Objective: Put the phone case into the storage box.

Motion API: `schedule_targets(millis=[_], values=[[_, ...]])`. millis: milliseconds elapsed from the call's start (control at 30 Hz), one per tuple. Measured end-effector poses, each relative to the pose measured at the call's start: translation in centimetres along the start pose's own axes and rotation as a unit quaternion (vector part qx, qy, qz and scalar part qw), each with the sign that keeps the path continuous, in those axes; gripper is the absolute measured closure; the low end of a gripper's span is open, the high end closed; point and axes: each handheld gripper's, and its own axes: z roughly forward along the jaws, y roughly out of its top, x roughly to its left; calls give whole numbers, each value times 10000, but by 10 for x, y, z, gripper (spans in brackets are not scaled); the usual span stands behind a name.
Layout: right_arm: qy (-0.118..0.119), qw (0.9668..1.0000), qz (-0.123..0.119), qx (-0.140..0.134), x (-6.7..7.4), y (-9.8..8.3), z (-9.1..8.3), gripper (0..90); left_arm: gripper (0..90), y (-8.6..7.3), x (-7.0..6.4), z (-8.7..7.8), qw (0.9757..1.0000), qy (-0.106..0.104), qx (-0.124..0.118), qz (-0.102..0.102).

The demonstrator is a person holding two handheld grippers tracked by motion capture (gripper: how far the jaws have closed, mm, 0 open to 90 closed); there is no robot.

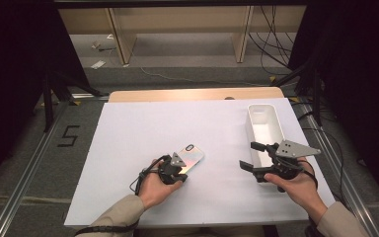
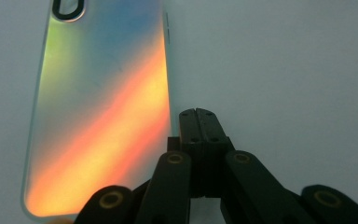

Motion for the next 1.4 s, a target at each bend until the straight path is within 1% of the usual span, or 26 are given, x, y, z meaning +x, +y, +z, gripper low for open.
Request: schedule_targets(millis=[67, 100, 167, 300, 500, 667, 733, 767, 867, 900, 933, 967, 1067, 1133, 1167, 1200, 1233, 1267, 1300, 1333, 1367, 1400], values=[[0, 10000, -11, -7, 0, 0, 0, 213, 900, -2, 4, -2, 10000, 37, 24, -66], [-8, 10000, -13, -7, 0, 0, 0, 213, 900, -2, 4, -2, 10000, 37, 24, -66], [-4, 10000, -12, -10, 0, 0, 0, 214, 900, -4, 9, -5, 9998, 73, 59, -155], [6, 10000, -13, -10, 0, 0, 0, 214, 900, -5, 11, -6, 9997, 97, 100, -209], [7, 10000, -9, -9, 0, 0, 0, 214, 900, -5, 12, -7, 9996, 129, 122, -208], [14, 10000, -12, 5, 0, 0, 0, 214, 900, -5, 11, -7, 9998, 135, 143, -97], [13, 10000, -9, 0, 0, 0, 0, 214, 885, -5, 10, -8, 9998, 126, 138, -97], [13, 10000, -18, -3, 0, 0, 0, 214, 872, -3, 9, -11, 9999, 70, 146, -56], [10, 10000, -14, -11, 0, 0, 0, 214, 836, -2, 7, -15, 9999, 68, 83, -9], [11, 10000, -13, -8, 0, 0, 0, 214, 836, -1, 6, -17, 10000, 73, 29, 3], [13, 10000, -8, 6, 0, 0, 0, 214, 800, 0, 5, -19, 9999, 94, -13, 33], [15, 10000, -8, 8, 0, 0, 0, 214, 782, 3, 6, -22, 9998, 164, -123, 57], [14, 10000, -12, 6, 0, 0, 0, 214, 689, 7, 10, -26, 9992, 297, -259, 64], [15, 10000, -9, -1, 0, 0, 0, 214, 585, 11, 14, -28, 9987, 408, -286, 70], [15, 10000, -9, -1, 0, 0, 0, 214, 521, 11, 14, -28, 9987, 408, -286, 70], [17, 10000, 2, 4, -1, 0, 0, 214, 462, 15, 18, -28, 9980, 545, -309, 107], [11, 10000, -4, -4, -1, 1, 0, 214, 408, 17, 20, -28, 9976, 601, -333, 128], [6, 10000, -13, -12, -1, 1, 0, 214, 343, 19, 23, -28, 9973, 650, -305, 129], [3, 10000, -17, -25, -1, 1, 0, 214, 276, 19, 23, -28, 9973, 650, -305, 129], [7, 10000, -25, -31, -1, 1, 0, 214, 205, 23, 28, -26, 9976, 667, -144, 130], [2, 10000, -39, -42, -1, 2, 0, 214, 157, 25, 32, -25, 9979, 622, -60, 168], [2, 10000, -37, -41, -1, 2, 0, 214, 152, 27, 35, -23, 9982, 570, 15, 182]])
